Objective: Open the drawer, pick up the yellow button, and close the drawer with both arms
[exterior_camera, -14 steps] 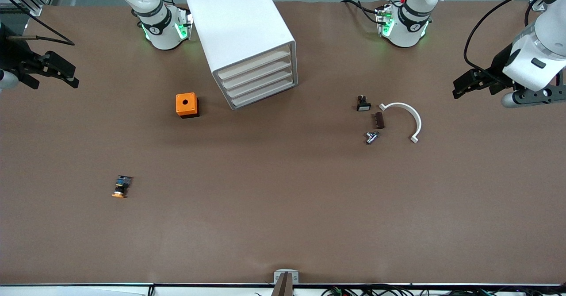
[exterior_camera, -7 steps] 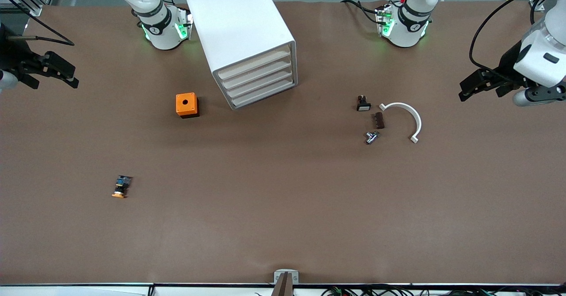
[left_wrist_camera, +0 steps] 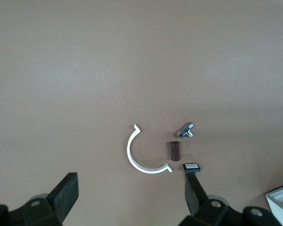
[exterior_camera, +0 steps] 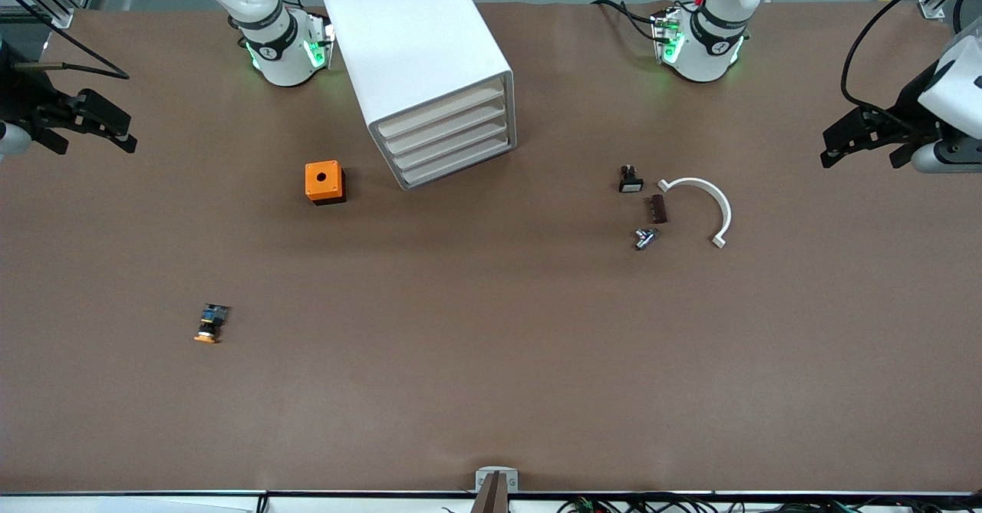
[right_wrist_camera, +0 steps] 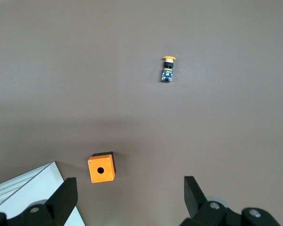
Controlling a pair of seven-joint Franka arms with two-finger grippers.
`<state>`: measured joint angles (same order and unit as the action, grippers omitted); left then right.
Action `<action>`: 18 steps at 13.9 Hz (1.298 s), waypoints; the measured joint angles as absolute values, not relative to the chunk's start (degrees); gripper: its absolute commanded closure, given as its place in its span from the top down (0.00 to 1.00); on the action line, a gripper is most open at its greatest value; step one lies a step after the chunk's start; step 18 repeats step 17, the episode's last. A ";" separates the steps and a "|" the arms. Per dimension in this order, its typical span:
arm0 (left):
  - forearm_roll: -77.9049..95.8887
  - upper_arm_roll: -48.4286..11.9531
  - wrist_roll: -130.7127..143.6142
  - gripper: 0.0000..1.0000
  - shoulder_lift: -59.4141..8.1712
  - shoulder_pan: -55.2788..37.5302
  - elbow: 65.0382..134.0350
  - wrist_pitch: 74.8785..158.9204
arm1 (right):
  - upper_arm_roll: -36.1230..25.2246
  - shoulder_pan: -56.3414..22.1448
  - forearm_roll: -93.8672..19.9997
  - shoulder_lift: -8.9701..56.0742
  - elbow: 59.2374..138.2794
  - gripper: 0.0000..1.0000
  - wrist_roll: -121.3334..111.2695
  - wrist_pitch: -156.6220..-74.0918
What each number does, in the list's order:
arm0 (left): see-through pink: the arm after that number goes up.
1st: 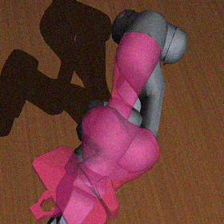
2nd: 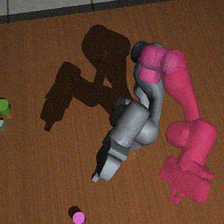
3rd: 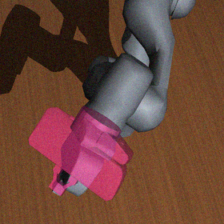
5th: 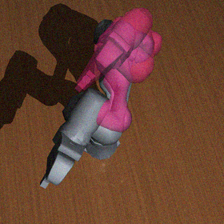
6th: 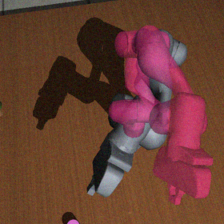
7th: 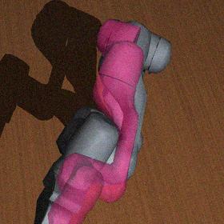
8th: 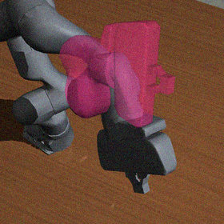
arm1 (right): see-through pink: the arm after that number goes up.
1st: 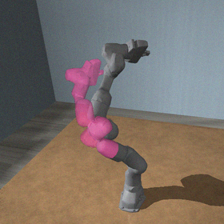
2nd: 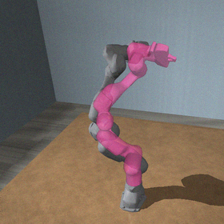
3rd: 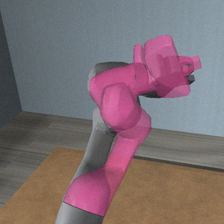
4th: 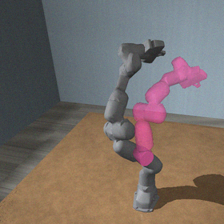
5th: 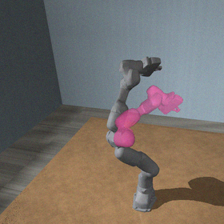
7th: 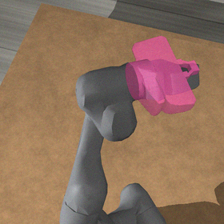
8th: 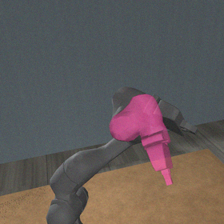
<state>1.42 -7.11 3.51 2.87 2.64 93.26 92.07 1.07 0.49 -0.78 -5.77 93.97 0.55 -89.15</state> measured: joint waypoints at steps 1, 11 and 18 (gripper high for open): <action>1.42 -7.15 3.51 0.99 2.87 2.64 93.15 92.07 | 1.07 0.48 -0.78 -5.77 93.99 1.00 0.55 -89.20; 1.31 -7.25 3.45 0.99 2.75 2.62 92.49 92.04 | 0.71 1.13 -2.08 -5.78 94.55 1.00 0.55 -89.86; 1.31 -7.33 3.45 0.99 2.60 2.62 92.40 92.04 | 0.65 1.37 -2.32 -6.02 95.27 1.00 0.55 -89.89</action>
